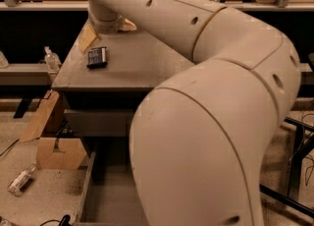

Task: Place rxbar blueberry into middle drawer

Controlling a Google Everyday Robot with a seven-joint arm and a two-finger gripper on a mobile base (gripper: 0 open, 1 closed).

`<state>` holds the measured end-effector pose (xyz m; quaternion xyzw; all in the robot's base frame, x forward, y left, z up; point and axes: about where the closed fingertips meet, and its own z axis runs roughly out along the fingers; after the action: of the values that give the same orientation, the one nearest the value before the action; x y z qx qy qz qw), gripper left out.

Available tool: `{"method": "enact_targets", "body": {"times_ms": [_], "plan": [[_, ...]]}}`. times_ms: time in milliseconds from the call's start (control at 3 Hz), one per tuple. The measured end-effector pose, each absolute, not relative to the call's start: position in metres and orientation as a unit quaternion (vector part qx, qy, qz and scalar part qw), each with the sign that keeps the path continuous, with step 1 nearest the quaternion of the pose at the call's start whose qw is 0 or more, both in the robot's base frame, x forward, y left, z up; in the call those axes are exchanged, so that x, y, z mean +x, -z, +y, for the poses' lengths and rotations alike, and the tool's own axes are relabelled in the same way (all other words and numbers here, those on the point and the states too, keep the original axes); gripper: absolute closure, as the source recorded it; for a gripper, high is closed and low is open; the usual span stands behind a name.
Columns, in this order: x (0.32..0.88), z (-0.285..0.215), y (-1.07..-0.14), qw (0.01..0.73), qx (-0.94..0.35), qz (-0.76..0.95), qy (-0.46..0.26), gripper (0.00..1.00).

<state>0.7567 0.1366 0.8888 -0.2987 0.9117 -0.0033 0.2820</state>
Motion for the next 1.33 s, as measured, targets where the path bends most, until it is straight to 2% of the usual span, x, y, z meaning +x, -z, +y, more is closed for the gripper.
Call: {"method": "enact_targets", "body": {"times_ms": [667, 1333], "plan": [[0.772, 0.139, -0.851, 0.232, -0.251, 0.939, -0.038, 0.0], [0.772, 0.142, -0.841, 0.213, -0.232, 0.949, -0.031, 0.0]]}}
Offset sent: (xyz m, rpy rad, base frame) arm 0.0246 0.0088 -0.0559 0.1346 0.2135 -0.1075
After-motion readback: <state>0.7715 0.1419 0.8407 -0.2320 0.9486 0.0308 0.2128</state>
